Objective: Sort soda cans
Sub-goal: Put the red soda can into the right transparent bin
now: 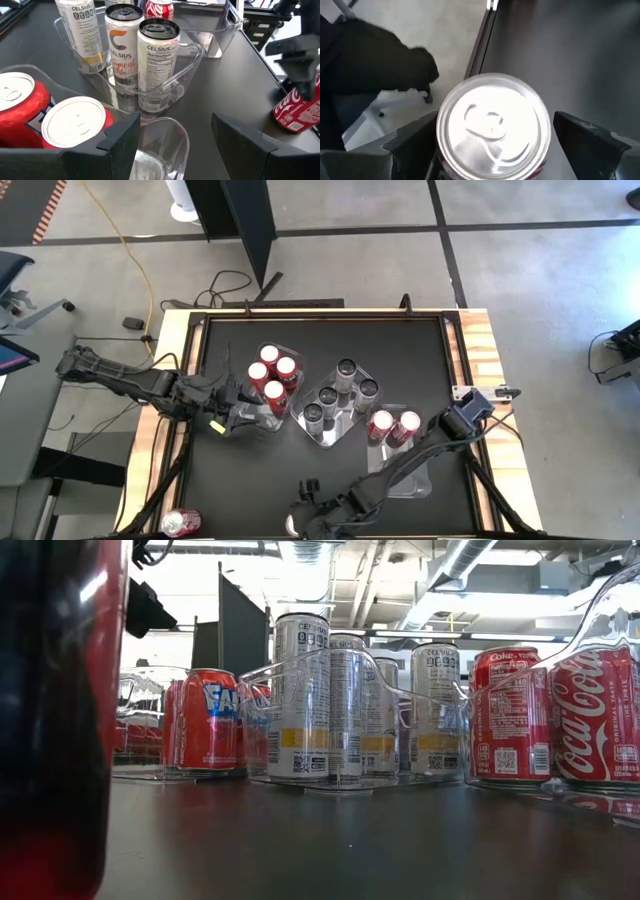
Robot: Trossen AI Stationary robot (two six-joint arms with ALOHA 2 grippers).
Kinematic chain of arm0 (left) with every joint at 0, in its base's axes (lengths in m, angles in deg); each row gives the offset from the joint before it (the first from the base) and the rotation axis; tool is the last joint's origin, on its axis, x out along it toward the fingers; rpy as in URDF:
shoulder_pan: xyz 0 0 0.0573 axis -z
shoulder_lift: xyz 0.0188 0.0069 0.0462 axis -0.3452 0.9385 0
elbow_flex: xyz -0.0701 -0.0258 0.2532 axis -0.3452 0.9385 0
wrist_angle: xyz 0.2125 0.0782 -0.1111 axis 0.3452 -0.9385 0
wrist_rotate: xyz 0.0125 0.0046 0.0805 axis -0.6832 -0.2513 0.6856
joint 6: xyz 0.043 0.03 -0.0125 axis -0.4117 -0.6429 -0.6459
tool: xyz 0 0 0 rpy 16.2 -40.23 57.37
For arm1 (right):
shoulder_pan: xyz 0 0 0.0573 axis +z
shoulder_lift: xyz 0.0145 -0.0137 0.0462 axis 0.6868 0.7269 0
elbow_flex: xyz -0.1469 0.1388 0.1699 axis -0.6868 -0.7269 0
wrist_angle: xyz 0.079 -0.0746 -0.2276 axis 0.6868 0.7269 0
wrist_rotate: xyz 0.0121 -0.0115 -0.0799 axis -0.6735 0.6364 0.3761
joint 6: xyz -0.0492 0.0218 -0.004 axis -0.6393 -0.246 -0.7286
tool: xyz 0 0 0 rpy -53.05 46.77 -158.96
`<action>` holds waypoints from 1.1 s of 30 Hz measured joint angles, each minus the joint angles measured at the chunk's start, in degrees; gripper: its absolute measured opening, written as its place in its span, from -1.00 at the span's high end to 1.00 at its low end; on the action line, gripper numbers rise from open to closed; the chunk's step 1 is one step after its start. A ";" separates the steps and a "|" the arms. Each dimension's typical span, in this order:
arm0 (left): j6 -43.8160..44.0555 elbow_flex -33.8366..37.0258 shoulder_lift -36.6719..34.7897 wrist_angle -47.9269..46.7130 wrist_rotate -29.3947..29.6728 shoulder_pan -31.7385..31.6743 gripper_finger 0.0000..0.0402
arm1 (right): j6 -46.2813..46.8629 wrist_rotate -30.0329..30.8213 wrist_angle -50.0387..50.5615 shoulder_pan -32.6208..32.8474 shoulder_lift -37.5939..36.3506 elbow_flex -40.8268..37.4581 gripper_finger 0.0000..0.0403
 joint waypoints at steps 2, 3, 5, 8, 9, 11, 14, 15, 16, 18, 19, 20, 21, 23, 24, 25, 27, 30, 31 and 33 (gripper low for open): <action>-0.18 0.00 0.00 0.00 0.02 0.00 -0.19 | 0.31 -1.05 -0.68 -0.24 0.65 0.05 -0.99; -0.26 0.00 0.00 0.01 0.02 0.00 -0.19 | 0.68 -1.55 -0.66 -0.29 0.74 0.08 -0.99; -0.26 0.00 0.00 0.02 0.04 0.00 -0.19 | 0.84 -2.81 -0.27 -0.48 1.06 0.03 -0.99; -0.37 0.00 0.00 0.03 0.05 0.00 -0.19 | 0.77 -3.65 -1.66 -0.72 2.29 0.06 -0.99; -0.37 0.00 0.00 0.02 0.07 0.00 -0.19 | 0.59 -4.12 -2.43 -0.77 2.73 0.03 -0.99; -0.39 0.00 0.00 0.00 0.11 -0.01 -0.19 | 0.49 -5.51 -4.35 -0.94 3.59 0.03 -0.98; -0.39 0.00 -0.02 -0.01 0.11 0.00 -0.19 | 0.42 -6.44 -4.12 -1.28 4.02 0.03 -0.93; -0.39 0.00 0.00 -0.01 0.13 -0.01 -0.19 | 0.48 -6.46 -4.58 -1.42 4.25 0.06 -0.91; -0.39 0.00 0.00 -0.03 0.12 0.00 -0.19 | 0.57 -6.46 -4.64 -1.44 4.38 0.06 -0.87; -0.39 0.00 0.00 -0.01 0.13 -0.01 -0.19 | 0.46 -6.48 -5.29 -1.48 4.55 -0.01 -0.79; -0.39 0.00 0.00 -0.03 0.13 -0.01 -0.19 | 0.34 -6.48 -5.73 -1.48 4.56 -0.01 -0.74; -0.41 0.00 0.00 -0.05 0.13 0.00 -0.19 | 0.36 -6.53 -5.78 -1.48 4.56 -0.01 -0.68; -0.40 0.00 0.00 -0.04 0.13 0.00 -0.19 | 0.33 -6.52 -5.91 -1.48 4.56 -0.01 -0.63; -0.42 0.00 0.00 -0.07 0.13 0.00 -0.19 | 0.33 -6.52 -5.98 -1.48 4.56 -0.01 -0.52; -0.42 0.00 0.00 -0.05 0.13 0.00 -0.19 | 0.33 -6.52 -6.14 -1.48 4.56 -0.01 -0.48; -0.42 0.00 0.00 -0.06 0.13 0.00 -0.19 | 0.33 -6.52 -6.17 -1.51 4.56 -0.01 -0.47; -0.42 0.00 0.00 -0.06 0.13 0.00 -0.19 | 0.35 -6.50 -6.18 -1.51 4.56 -0.01 -0.47; -0.42 0.00 0.00 -0.13 0.13 0.00 -0.19 | 0.38 -6.22 -6.19 -1.51 4.56 -0.01 -0.47; -0.42 0.00 0.00 -0.16 0.13 0.00 -0.19 | 0.38 -6.14 -6.21 -1.48 4.56 -0.01 -0.47; -0.42 0.00 0.00 -0.34 0.13 0.00 -0.19 | 0.38 -6.04 -6.21 -1.46 4.56 -0.01 -0.47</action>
